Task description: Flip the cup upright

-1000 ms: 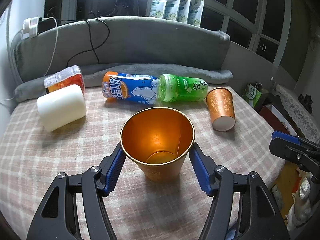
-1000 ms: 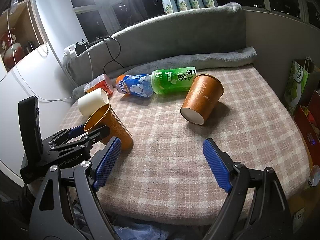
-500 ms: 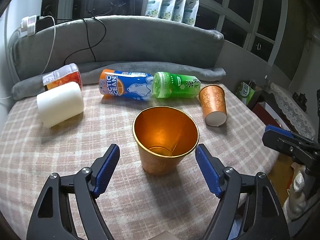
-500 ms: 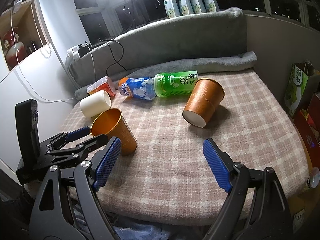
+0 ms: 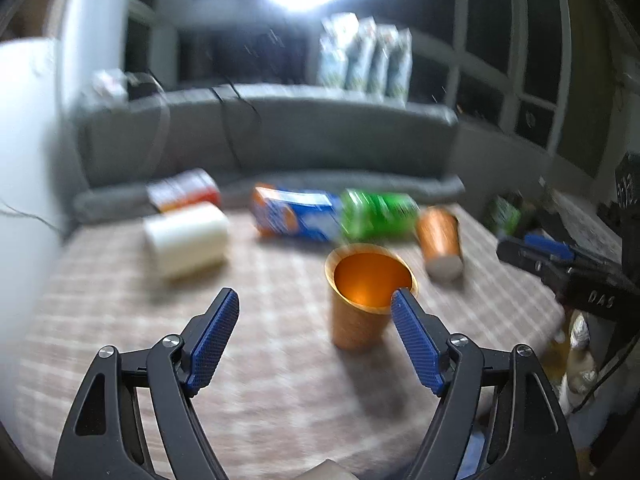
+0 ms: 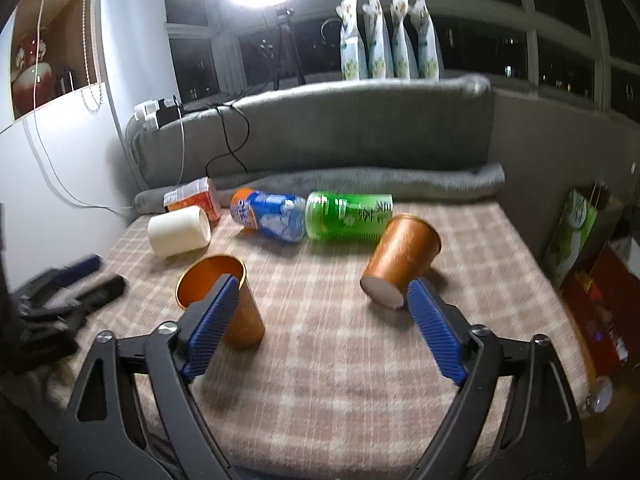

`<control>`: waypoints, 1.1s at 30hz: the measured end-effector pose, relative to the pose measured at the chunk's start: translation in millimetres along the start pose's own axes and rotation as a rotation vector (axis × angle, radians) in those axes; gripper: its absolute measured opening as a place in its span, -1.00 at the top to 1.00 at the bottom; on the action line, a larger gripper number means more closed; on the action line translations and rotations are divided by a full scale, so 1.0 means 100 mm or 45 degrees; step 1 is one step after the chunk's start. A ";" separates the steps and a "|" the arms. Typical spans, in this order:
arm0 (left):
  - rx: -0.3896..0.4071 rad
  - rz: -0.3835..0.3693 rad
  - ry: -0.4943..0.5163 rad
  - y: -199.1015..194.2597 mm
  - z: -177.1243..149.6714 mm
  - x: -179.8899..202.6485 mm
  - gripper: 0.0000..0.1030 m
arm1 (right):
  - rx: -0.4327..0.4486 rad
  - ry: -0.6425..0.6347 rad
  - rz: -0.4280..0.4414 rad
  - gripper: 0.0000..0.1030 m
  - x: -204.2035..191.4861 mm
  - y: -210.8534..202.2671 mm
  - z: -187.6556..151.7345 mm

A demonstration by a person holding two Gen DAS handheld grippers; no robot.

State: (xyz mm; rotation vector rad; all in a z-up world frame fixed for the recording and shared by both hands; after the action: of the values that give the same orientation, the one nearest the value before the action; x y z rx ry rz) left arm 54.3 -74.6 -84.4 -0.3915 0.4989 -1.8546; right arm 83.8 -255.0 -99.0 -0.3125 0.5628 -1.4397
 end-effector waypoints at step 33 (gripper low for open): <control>0.331 0.285 -0.073 -0.59 0.48 -0.47 -0.66 | 0.340 -0.073 -0.159 -1.00 -0.20 -0.29 0.47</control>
State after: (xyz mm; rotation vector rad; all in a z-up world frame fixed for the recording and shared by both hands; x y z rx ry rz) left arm 45.5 -19.4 -14.1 -0.2037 0.2464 -1.6596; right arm 84.1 -245.1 -41.3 -0.1781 0.3035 -1.6004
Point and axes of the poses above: each gripper's, at about its wrist camera, not at the fingertips, and y roughly the way its jaws point, x to its right, z to its top, the point moved 8 cm from there along y, roughly the way its jaws point, and after that the axes turned 4 degrees about y, right-handed, at the moved point
